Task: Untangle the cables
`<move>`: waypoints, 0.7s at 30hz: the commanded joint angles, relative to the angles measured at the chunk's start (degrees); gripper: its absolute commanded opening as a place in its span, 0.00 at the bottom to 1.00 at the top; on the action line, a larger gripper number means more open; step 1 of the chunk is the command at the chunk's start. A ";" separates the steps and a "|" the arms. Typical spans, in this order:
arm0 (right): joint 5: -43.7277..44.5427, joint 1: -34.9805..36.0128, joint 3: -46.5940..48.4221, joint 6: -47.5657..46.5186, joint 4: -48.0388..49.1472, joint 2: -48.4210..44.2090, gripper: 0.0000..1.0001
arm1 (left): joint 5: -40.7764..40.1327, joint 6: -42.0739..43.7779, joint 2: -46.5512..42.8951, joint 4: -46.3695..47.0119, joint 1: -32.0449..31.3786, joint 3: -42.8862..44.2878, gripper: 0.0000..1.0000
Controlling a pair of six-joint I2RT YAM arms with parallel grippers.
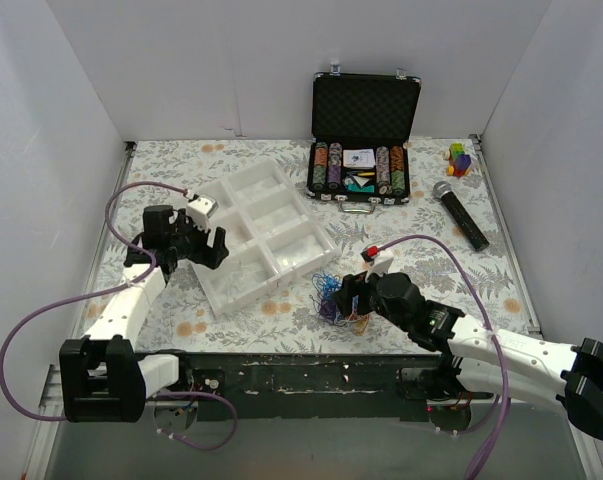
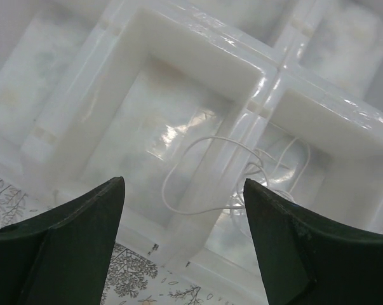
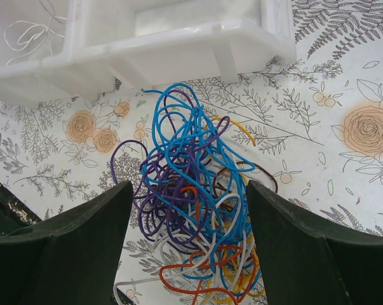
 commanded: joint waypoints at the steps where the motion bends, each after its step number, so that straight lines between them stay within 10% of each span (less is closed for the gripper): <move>1: -0.12 0.24 0.51 0.02 2.89 0.36 0.80 | 10.09 0.53 1.80 -4.60 0.56 1.01 0.74; 13: -0.12 0.24 0.69 -0.33 2.98 0.80 0.80 | 14.65 -6.33 14.02 -2.31 9.43 7.25 0.65; 21: -0.47 0.16 0.60 -0.33 2.98 1.24 0.80 | 22.66 -5.45 12.09 -2.93 9.52 5.15 0.37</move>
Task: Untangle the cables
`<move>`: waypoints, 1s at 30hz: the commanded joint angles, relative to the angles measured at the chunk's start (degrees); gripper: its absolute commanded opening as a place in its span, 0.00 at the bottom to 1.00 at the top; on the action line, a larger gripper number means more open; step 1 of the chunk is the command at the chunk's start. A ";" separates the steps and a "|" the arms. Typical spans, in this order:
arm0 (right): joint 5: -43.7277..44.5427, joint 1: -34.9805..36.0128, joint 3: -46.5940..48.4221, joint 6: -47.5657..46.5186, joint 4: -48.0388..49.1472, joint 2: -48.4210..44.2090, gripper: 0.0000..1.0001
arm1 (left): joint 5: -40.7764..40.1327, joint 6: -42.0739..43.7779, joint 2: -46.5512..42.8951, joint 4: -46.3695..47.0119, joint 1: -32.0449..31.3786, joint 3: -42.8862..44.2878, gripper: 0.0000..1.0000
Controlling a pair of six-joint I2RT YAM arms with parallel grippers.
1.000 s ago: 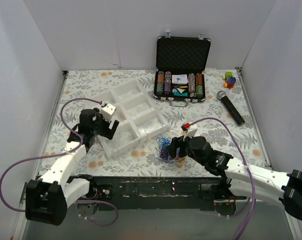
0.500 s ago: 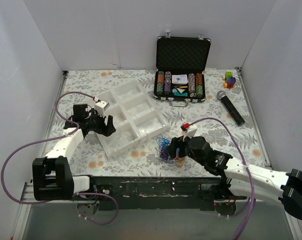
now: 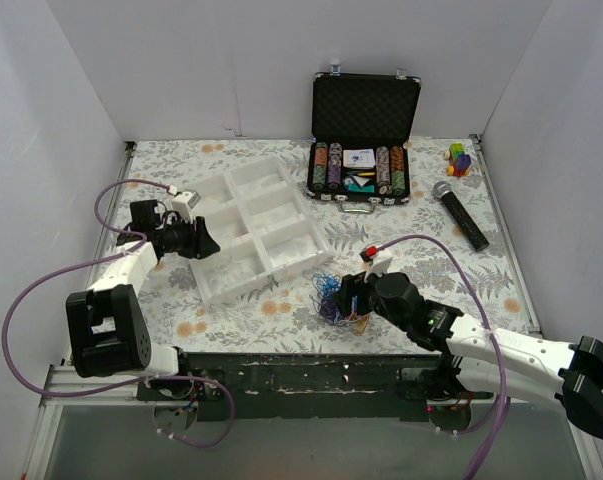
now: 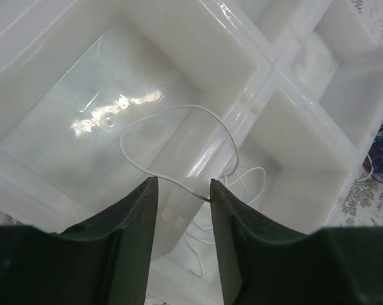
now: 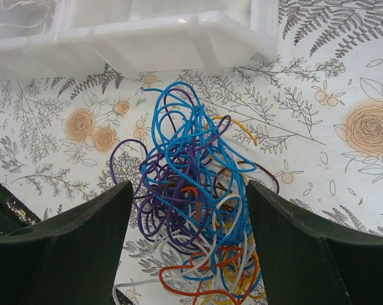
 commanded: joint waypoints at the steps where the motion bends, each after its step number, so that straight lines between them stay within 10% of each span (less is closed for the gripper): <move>1: -0.34 0.16 0.60 -0.29 2.54 0.32 0.80 | 7.21 0.82 -2.71 -1.07 0.08 0.08 0.33; 14: -1.30 0.16 0.77 0.06 3.15 1.38 0.79 | 8.62 3.90 -6.13 -1.44 -0.01 -0.80 0.00; 23: -1.48 0.16 0.42 0.24 3.68 1.64 0.79 | 10.04 1.98 -10.35 -0.82 -0.01 0.25 0.00; 27: -1.39 0.16 0.25 0.24 3.77 1.47 0.79 | 4.77 -4.08 -7.38 -0.03 0.08 1.04 0.59; 30: -1.48 0.07 -0.10 0.24 3.94 1.12 0.79 | 2.73 -7.43 -4.21 1.11 0.26 1.48 0.78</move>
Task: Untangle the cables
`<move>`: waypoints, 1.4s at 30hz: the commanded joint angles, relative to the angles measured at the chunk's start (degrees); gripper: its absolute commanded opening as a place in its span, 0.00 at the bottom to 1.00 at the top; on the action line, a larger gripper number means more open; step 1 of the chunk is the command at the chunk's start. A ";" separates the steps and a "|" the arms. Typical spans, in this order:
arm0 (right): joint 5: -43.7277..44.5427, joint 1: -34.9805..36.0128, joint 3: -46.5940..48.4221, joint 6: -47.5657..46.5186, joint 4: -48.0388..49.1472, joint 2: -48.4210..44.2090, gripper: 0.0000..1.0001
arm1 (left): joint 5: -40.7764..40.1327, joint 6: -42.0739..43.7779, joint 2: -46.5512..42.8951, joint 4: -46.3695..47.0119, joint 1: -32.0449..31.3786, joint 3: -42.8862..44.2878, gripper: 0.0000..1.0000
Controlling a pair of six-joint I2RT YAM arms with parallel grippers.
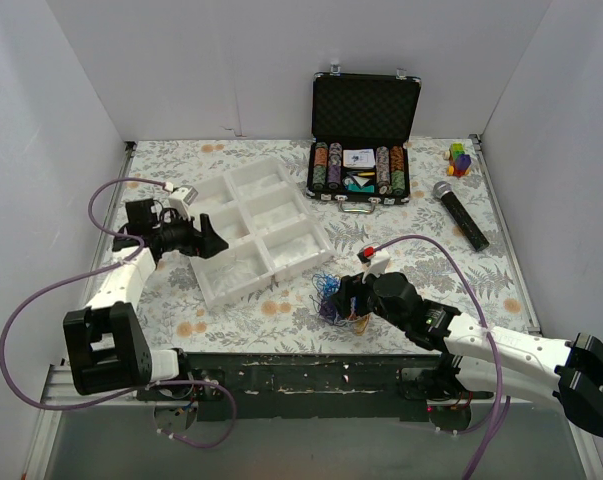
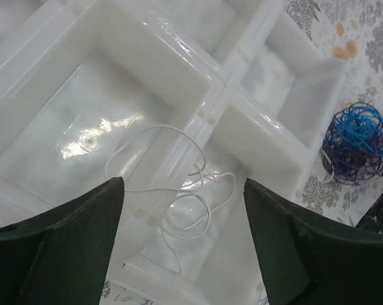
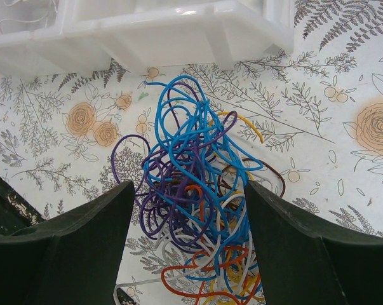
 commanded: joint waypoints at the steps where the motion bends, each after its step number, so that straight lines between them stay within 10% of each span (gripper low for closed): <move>1: -0.19 0.27 -0.19 0.17 3.31 -0.39 0.79 | -3.65 -6.60 3.95 2.45 0.26 2.01 0.79; 16: 0.07 0.18 -0.11 -0.26 3.84 0.04 0.79 | -2.25 -8.72 13.89 5.89 0.34 5.00 0.77; 24: -0.19 0.18 0.60 -0.35 4.28 1.72 0.79 | 3.82 -7.49 15.03 1.93 0.43 6.40 0.56; 33: -0.01 0.18 0.86 -0.62 3.84 1.63 0.79 | 4.52 -7.84 13.28 2.19 1.75 7.55 0.11; 42: -0.01 0.27 0.95 -0.79 3.49 1.19 0.79 | 4.71 -9.42 12.74 2.28 1.75 7.63 0.09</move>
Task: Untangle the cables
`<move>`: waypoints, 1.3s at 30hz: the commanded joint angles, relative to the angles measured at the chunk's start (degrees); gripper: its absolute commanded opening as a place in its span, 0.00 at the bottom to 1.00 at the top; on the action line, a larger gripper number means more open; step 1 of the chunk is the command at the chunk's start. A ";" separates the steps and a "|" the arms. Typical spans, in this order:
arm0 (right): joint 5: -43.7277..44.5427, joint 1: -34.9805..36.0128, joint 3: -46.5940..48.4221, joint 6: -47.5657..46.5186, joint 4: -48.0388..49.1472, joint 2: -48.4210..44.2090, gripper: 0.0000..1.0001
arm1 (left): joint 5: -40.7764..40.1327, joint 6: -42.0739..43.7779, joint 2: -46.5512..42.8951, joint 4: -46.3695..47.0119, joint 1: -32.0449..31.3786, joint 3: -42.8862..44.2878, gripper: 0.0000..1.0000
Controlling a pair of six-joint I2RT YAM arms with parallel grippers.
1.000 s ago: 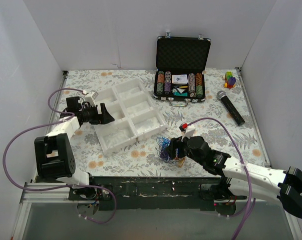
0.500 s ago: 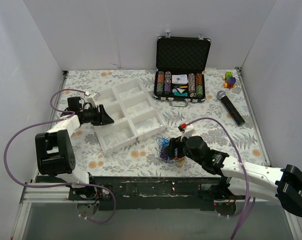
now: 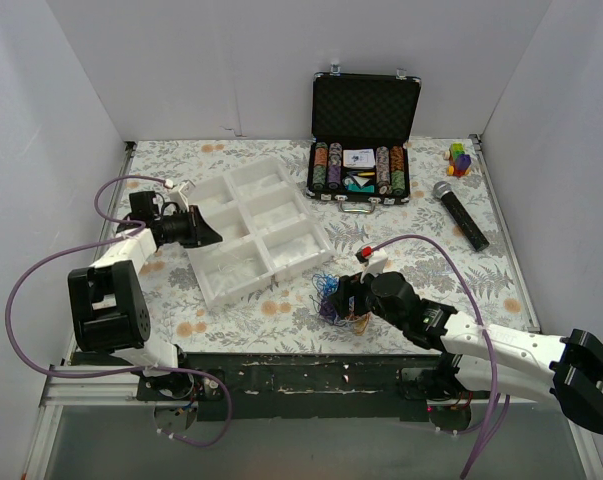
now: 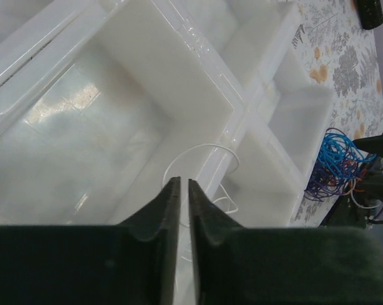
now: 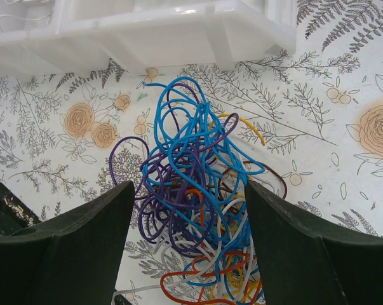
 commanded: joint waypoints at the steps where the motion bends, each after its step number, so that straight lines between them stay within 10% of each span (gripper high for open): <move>1: 0.12 0.18 0.95 -0.62 1.85 -0.65 0.79 | -0.39 -1.07 -1.86 0.20 0.33 2.08 0.20; 5: 0.12 0.18 1.04 -0.70 1.85 -0.56 0.79 | -0.84 -1.16 0.78 -0.85 0.33 3.23 0.50; 9: -0.06 0.18 1.56 -1.14 1.94 -0.21 0.79 | 0.30 -1.95 3.77 -0.85 0.24 3.75 0.57; 39: 0.91 0.18 1.30 -0.44 2.20 1.46 0.79 | 11.82 6.66 8.87 -14.56 0.24 9.55 0.25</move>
